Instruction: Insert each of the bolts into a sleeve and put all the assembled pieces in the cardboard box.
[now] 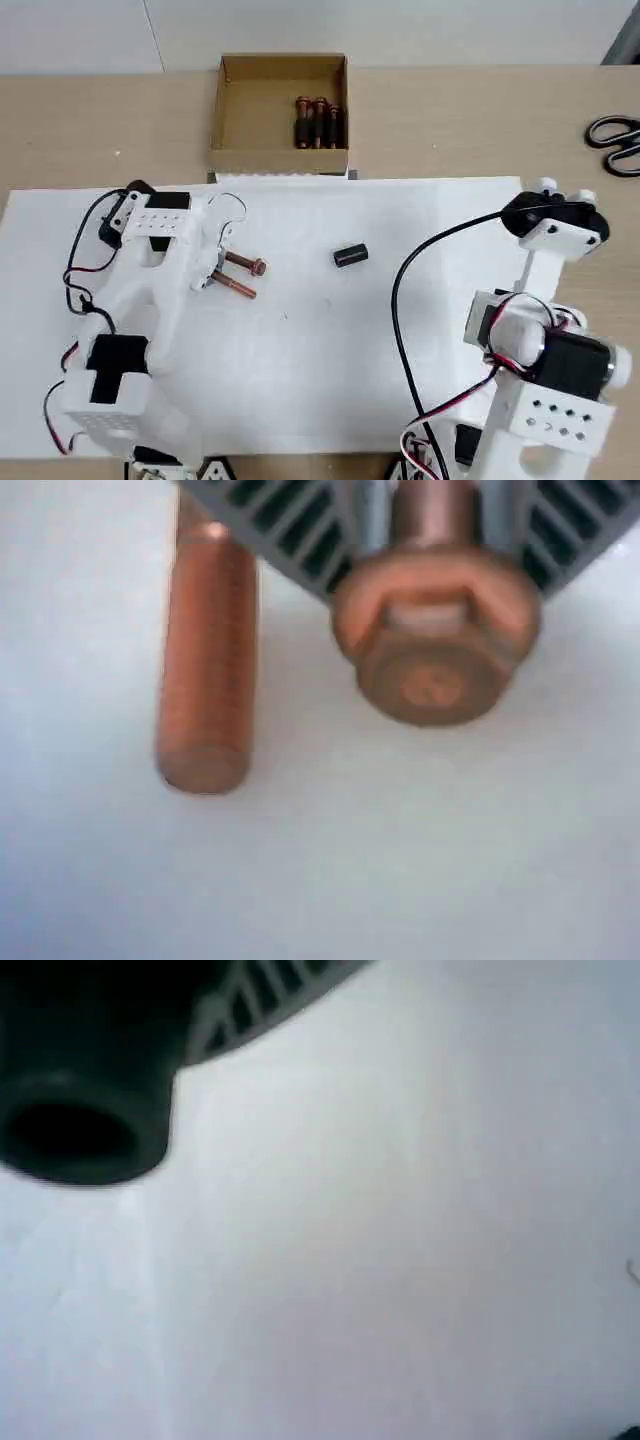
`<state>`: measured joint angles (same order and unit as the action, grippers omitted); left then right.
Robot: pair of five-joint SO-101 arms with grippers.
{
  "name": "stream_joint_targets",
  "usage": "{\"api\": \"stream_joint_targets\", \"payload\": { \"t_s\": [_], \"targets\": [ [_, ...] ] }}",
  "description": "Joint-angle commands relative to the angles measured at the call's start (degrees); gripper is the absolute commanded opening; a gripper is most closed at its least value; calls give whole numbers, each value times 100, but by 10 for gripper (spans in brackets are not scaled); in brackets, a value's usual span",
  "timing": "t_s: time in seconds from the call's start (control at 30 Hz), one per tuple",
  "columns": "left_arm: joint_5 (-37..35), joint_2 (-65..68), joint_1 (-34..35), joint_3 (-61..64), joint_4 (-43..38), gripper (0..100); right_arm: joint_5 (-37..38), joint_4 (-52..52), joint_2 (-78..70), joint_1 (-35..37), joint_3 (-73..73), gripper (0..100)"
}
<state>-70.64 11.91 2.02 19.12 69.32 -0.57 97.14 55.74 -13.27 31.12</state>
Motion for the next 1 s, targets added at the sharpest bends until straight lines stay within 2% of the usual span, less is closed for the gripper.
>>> {"api": "stream_joint_targets", "payload": {
  "t_s": [0.0,0.17,0.43,0.6,0.8,0.97],
  "targets": [
    [114,44,44,-488,589,6,-35,-127,84,-48,-18,3],
    [1169,-422,35,-1552,1363,6,-35,-127,84,-40,-18,3],
    [3156,-1275,62,-2325,1635,6,-35,-127,92,-13,-53,3],
    [3411,-2048,53,-2378,1591,6,-26,-127,92,-4,-387,3],
    [4369,-3200,-105,-2387,1565,6,185,-92,92,119,-1055,3],
    [4774,-4088,-114,-2369,1574,6,237,-84,233,321,-1468,2]
  ]
}}
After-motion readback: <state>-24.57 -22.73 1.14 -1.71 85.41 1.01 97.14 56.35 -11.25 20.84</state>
